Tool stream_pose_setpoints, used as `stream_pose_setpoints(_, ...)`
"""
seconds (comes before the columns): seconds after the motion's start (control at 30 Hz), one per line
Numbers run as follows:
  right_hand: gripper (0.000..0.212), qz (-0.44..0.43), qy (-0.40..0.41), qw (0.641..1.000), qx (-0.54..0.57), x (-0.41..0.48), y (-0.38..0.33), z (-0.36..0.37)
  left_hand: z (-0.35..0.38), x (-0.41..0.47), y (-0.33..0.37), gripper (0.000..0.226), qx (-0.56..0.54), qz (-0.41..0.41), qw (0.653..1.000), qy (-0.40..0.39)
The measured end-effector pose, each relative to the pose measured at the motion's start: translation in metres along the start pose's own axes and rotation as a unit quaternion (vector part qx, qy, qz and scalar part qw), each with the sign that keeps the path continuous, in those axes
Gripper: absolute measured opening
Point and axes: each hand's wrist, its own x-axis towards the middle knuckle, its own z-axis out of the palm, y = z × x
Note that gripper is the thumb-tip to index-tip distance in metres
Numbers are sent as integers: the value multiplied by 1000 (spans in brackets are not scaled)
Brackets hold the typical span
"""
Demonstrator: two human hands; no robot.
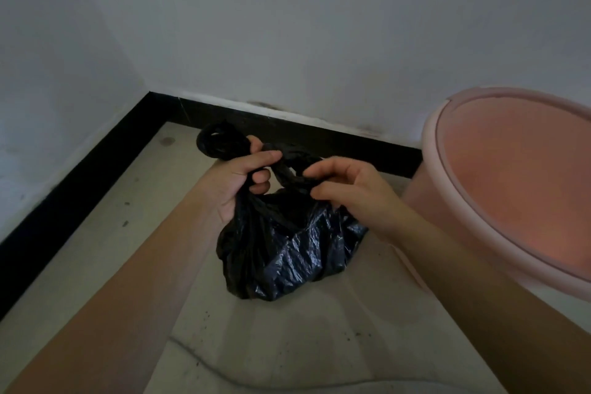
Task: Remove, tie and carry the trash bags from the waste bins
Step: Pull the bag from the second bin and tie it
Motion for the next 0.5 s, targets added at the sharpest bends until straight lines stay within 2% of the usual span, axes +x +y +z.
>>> stream_pose_setpoints(0.03,32,-15,37,998,-39,2,2,-2,-1,0,1,37,0,8,1000,-10)
stream_pose_setpoints(0.1,58,-16,74,991,-113,10,7,-7,-1,-2,6,34,18,16,999,-43)
stream_pose_setpoints(0.17,88,18,36,989,-139,17,11,-8,3,-5,8,32,42,8,996,-79)
stream_pose_setpoints(0.2,94,34,2,992,-121,21,13,-7,4,-6,9,32,52,2,994,-93)
stream_pose_setpoints(0.23,91,44,-31,994,-93,24,15,-6,6,-7,11,32,67,-3,992,-103)
stream_pose_setpoints(0.3,63,41,-62,994,-77,30,19,-6,7,-10,15,33,127,-1,988,-91)
stream_pose_setpoints(0.4,28,40,-1,995,-95,35,24,-7,5,-7,16,41,263,11,965,12)
stream_pose_setpoints(0.47,20,36,25,994,-104,33,28,-5,4,-4,8,39,270,10,960,75)
stream_pose_setpoints(0.5,18,20,30,992,-120,32,29,-2,4,-3,3,29,256,14,961,104)
